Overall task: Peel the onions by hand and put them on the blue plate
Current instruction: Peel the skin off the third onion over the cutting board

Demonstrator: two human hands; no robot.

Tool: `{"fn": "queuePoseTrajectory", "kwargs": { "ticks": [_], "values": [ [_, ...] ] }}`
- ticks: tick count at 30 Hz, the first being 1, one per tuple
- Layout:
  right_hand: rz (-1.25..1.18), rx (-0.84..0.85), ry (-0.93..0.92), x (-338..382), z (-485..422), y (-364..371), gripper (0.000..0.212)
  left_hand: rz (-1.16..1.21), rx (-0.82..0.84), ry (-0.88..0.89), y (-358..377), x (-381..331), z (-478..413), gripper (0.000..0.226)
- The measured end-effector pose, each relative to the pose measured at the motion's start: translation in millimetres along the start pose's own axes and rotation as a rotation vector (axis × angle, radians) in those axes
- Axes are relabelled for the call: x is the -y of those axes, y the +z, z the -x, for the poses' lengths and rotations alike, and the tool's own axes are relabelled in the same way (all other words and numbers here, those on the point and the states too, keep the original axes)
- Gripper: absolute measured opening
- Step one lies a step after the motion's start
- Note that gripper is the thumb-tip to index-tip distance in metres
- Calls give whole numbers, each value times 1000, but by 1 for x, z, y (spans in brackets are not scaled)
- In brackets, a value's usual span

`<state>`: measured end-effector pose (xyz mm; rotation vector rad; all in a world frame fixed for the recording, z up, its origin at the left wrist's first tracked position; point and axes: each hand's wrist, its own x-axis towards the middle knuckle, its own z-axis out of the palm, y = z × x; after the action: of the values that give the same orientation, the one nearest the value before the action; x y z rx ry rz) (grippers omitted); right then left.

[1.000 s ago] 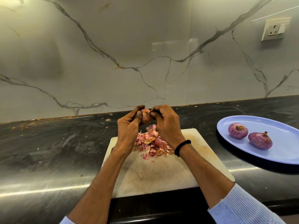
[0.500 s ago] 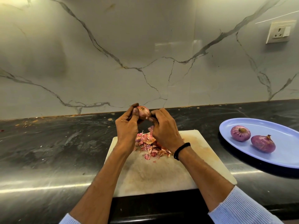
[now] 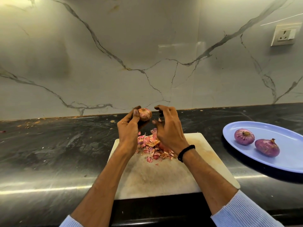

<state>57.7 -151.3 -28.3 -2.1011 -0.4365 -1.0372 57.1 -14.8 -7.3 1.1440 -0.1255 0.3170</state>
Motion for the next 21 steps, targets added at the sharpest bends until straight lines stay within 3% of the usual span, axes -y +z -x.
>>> {"fn": "queuePoseTrajectory", "kwargs": {
  "ticks": [6,16,21],
  "values": [
    [-14,31,-106,0,0,3,38,-34,109,-47,-1,0,2,34],
    [-29,-22,-183,2,1,-1,11,-35,178,-60,-3,-3,5,25],
    [-57,-38,-153,3,1,-3,27,-26,175,-65,-2,-5,6,22]
  ]
}}
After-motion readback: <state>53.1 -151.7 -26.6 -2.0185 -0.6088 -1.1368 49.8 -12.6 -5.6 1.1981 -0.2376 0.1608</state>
